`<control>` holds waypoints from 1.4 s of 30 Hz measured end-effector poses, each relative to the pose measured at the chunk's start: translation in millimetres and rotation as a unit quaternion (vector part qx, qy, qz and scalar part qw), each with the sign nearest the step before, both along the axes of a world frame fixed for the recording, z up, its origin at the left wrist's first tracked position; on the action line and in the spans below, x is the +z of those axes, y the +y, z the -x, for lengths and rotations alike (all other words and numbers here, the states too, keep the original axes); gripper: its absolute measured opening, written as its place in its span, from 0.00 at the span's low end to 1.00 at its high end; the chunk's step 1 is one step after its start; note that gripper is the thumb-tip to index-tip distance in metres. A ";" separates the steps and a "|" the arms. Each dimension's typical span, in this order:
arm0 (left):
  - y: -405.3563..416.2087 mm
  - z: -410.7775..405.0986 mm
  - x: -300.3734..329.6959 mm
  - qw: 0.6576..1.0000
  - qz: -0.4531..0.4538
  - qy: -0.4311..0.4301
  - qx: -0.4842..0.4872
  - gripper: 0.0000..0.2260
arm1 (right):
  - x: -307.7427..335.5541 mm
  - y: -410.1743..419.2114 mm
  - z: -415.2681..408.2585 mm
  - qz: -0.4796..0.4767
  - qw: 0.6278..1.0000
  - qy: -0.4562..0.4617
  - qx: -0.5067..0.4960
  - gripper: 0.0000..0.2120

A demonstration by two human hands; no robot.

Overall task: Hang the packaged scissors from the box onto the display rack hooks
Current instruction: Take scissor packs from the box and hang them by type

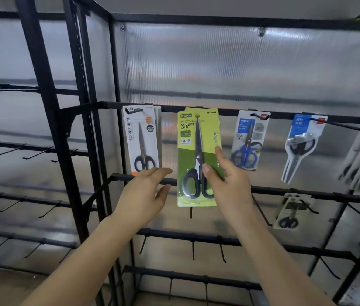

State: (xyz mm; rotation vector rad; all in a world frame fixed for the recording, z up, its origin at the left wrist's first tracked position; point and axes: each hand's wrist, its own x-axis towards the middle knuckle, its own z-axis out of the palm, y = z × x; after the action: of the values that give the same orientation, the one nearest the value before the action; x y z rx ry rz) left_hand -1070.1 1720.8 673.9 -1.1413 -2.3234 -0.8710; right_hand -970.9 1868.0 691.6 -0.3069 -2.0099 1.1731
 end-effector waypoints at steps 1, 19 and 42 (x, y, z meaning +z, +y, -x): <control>0.2 -0.9 0.5 1.000 -0.002 -0.002 0.000 0.19 | -0.3 -1.1 -0.6 0.009 1.000 0.005 0.001 0.26; -2.8 -2.7 8.6 1.000 -0.003 -0.002 -0.003 0.17 | -2.6 5.7 -4.5 -0.069 0.992 -0.089 -0.049 0.27; 73.2 -5.1 -79.5 0.985 0.133 -0.056 -0.094 0.11 | -83.8 59.3 -25.1 -0.213 0.931 -0.293 -0.056 0.17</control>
State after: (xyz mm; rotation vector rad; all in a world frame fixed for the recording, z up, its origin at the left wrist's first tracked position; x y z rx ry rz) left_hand -1065.0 1794.0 594.4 -1.4774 -2.5110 -0.7200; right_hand -945.9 1927.3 607.7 -0.5897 -2.6539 0.5765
